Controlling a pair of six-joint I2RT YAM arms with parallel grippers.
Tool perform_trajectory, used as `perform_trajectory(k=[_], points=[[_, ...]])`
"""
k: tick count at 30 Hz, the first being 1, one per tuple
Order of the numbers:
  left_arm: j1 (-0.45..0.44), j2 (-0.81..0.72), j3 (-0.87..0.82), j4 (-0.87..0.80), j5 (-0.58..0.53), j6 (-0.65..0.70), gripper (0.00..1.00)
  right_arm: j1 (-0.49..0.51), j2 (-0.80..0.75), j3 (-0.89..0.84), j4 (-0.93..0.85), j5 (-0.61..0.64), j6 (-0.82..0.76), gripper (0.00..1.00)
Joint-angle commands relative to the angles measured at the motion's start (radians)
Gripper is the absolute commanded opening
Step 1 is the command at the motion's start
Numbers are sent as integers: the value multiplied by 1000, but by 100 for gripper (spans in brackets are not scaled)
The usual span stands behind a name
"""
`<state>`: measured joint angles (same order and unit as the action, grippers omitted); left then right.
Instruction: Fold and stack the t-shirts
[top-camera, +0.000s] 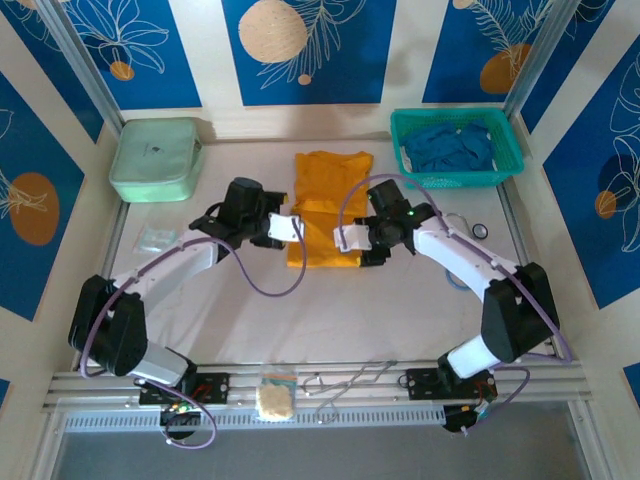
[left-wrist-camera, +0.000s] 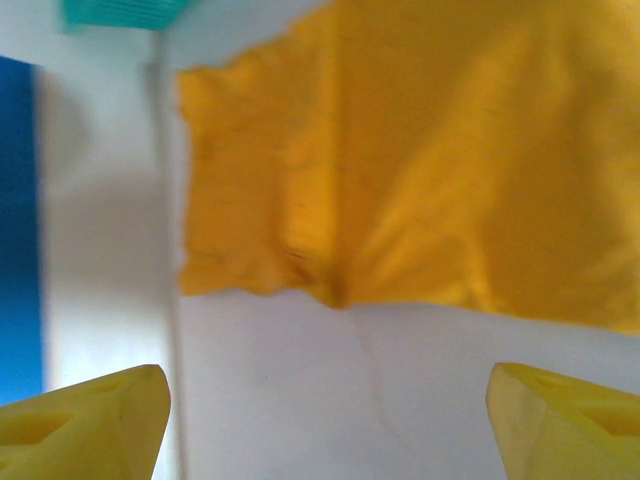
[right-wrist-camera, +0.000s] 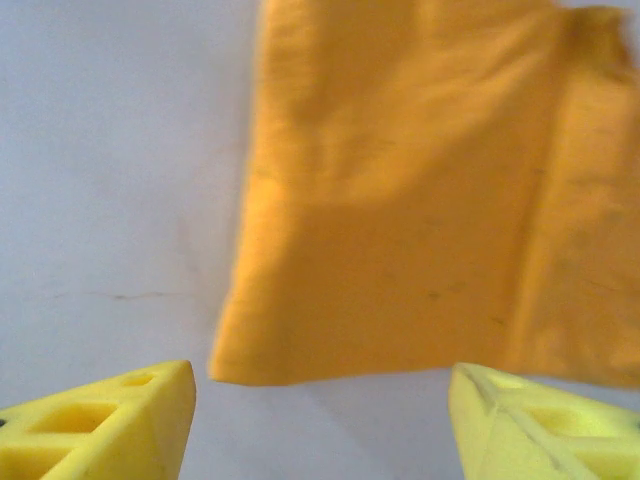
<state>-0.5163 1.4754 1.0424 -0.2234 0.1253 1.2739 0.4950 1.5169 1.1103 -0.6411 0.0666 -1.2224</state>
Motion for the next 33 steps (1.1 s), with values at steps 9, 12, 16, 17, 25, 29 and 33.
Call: perform_trajectory(k=[9, 12, 16, 17, 25, 29, 33], points=[[-52, 58, -7, -158, -7, 145, 86, 21, 131, -12, -63, 80, -195, 68], [-61, 63, -25, -142, -9, 145, 85, 31, 175, 3, -57, 81, -191, 67], [-69, 63, -42, -130, -3, 149, 86, 41, 217, 16, -52, 87, -192, 65], [-72, 63, -45, -129, 0, 150, 86, 42, 226, 18, -52, 88, -193, 65], [-111, 108, -67, -141, -22, 173, 82, 34, 318, 65, -50, 96, -175, 60], [-117, 135, -73, -151, -15, 173, 76, 25, 343, 75, -54, 90, -173, 56], [-120, 172, -68, -159, -10, 172, 67, 24, 357, 80, -57, 80, -168, 49]])
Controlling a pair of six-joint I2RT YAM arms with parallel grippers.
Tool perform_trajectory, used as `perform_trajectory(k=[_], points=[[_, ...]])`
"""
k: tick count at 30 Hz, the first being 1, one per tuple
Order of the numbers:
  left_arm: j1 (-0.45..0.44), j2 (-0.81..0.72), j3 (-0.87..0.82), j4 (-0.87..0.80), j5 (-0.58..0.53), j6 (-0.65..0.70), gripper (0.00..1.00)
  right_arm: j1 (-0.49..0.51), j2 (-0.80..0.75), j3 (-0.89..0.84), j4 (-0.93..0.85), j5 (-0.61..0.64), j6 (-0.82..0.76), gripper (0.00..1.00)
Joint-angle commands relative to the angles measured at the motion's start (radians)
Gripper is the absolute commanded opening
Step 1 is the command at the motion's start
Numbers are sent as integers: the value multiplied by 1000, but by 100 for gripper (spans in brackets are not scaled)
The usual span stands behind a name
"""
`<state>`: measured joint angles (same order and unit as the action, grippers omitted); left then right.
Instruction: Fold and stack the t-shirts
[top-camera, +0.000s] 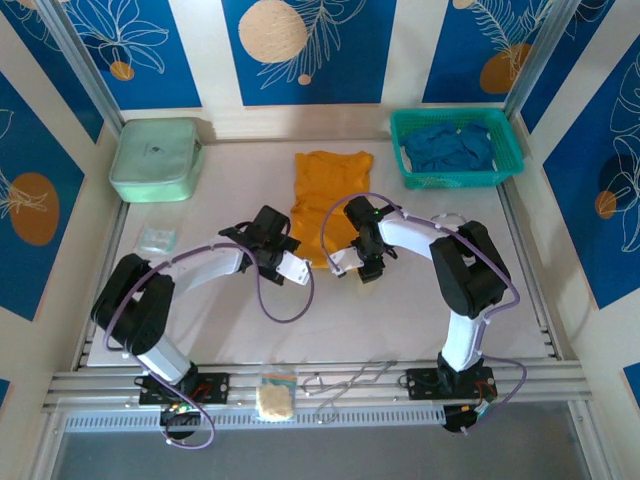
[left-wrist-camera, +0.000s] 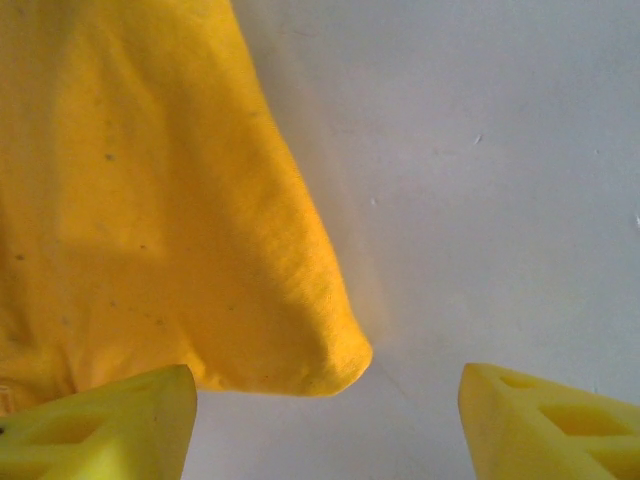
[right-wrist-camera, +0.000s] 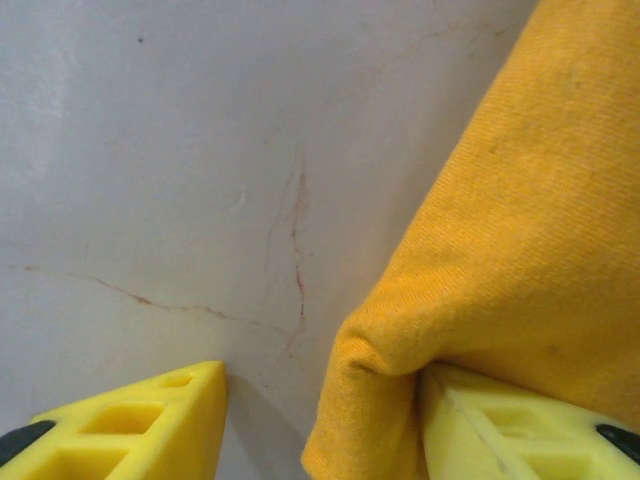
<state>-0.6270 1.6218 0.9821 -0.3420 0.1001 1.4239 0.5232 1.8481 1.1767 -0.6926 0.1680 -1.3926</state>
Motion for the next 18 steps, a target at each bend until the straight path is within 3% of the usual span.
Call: perform_trajectory(k=[1, 7, 18], points=[[-9, 37, -1, -41, 15, 21, 65, -3, 29, 16, -8, -24, 4, 47], [-4, 126, 85, -92, 11, 10, 61, -2, 33, 9, -16, -30, 16, 45], [13, 222, 167, -98, -13, 21, 61, 1, 25, 4, -27, -45, 22, 44]])
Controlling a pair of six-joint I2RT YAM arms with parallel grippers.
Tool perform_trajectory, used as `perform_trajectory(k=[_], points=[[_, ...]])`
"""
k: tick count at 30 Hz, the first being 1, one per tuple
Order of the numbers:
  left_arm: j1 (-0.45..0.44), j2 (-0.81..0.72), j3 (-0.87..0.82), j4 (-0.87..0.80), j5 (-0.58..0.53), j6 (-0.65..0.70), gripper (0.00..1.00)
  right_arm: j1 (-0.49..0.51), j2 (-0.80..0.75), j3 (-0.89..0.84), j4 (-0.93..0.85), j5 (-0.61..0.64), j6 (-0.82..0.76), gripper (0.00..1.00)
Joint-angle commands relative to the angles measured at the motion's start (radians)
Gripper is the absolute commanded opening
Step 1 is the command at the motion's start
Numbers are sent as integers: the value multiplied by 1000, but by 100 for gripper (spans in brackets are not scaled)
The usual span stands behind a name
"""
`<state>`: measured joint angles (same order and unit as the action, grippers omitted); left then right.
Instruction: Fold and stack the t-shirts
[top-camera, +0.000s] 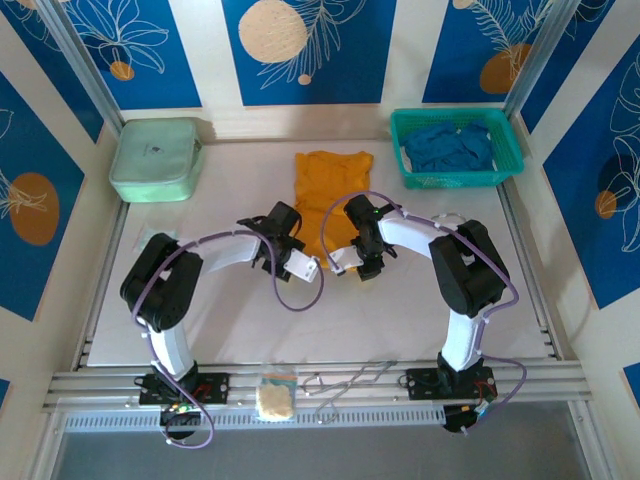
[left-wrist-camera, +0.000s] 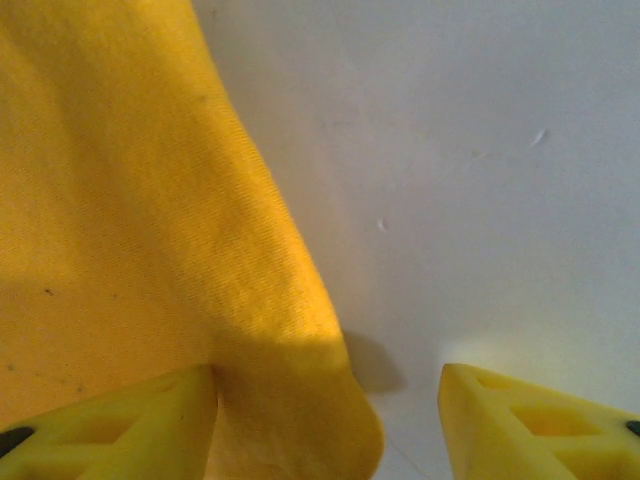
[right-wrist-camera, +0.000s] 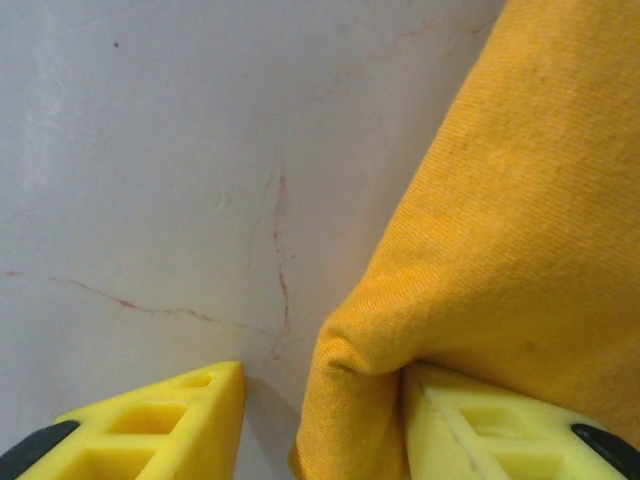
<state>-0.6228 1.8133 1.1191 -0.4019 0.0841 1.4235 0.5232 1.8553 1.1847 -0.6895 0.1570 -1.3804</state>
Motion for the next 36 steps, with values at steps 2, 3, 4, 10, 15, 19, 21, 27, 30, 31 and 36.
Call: perform_trajectory(k=[2, 3, 4, 10, 15, 19, 21, 27, 30, 31, 36], points=[[9, 47, 39, -43, 6, 22, 60, 1, 19, -4, -33, -34, 11, 44], [10, 59, 43, -43, 9, 23, 60, 3, 22, -4, -33, -34, 11, 44], [9, 70, 48, -44, 11, 23, 60, 3, 24, -2, -35, -34, 11, 44], [9, 174, 95, -27, -26, 20, 54, 9, 53, 16, -53, -34, 18, 36], [9, 242, 88, 108, -108, 6, 42, 3, 67, 35, -53, -46, 33, 17], [14, 221, 55, 161, -132, -9, 20, -2, 59, 35, -51, -50, 39, 0], [15, 188, 40, 164, -125, -26, 5, -1, 55, 39, -53, -59, 61, 0], [15, 46, -33, 168, -104, -26, 0, 10, 5, 24, -54, -112, 121, 0], [13, -41, -65, 140, -100, -35, 0, 15, -40, 1, -53, -112, 127, 0], [12, -69, -75, 133, -98, -42, 0, 17, -56, -5, -53, -112, 131, 0], [-16, -235, -158, 61, -113, -74, 0, 35, -155, -45, -84, -100, 190, 0]])
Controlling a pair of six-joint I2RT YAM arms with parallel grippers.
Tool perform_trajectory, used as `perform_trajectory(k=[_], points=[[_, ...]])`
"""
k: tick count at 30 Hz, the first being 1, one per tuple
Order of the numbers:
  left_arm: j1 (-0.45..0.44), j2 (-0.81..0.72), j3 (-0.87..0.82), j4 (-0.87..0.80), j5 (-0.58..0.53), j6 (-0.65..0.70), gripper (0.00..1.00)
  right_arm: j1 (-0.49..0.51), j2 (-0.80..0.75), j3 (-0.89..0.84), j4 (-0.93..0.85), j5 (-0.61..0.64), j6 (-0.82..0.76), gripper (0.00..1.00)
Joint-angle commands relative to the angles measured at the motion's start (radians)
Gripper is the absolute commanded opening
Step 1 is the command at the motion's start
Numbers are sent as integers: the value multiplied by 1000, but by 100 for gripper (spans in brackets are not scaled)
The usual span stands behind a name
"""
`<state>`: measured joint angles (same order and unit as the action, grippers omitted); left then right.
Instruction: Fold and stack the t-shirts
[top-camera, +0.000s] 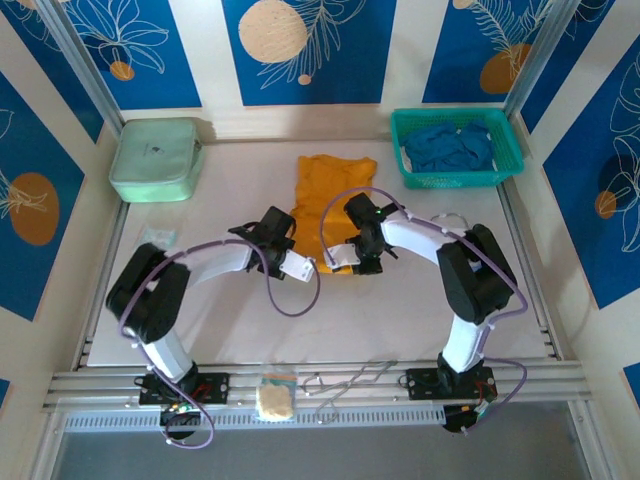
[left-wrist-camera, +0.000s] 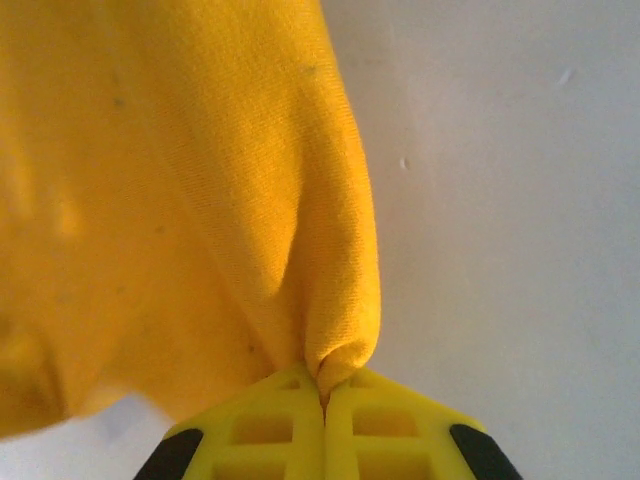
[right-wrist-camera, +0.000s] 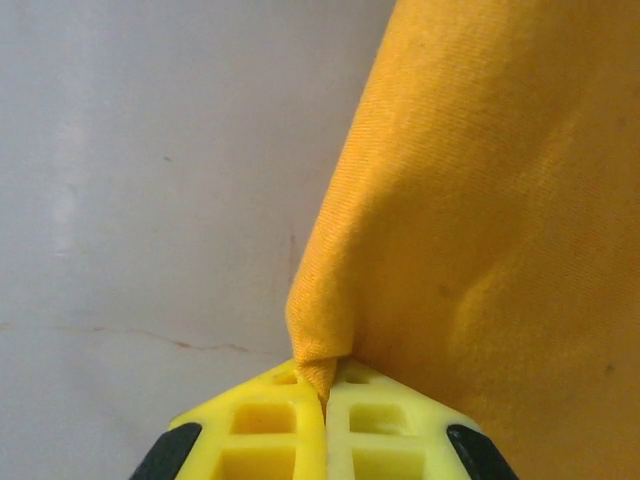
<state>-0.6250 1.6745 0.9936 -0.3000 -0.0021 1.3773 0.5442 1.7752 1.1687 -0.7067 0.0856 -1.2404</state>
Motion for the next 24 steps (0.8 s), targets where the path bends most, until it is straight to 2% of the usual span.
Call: perform_trajectory(k=[1, 5, 10, 18, 21, 24], points=[[-24, -125, -48, -56, -35, -38, 0, 22, -97, -46, -67, -21, 61, 0], [-93, -280, -111, -146, -79, -122, 0, 74, -214, -138, -64, -4, 116, 0], [-222, -467, -187, -262, -161, -205, 0, 140, -369, -214, -108, -12, 184, 0], [-379, -660, -189, -482, -282, -331, 0, 258, -602, -173, -307, -71, 295, 0], [-406, -697, -175, -537, -308, -359, 0, 280, -635, -129, -371, -95, 314, 0], [-406, -716, -167, -517, -334, -350, 0, 278, -640, -105, -361, -79, 292, 0]])
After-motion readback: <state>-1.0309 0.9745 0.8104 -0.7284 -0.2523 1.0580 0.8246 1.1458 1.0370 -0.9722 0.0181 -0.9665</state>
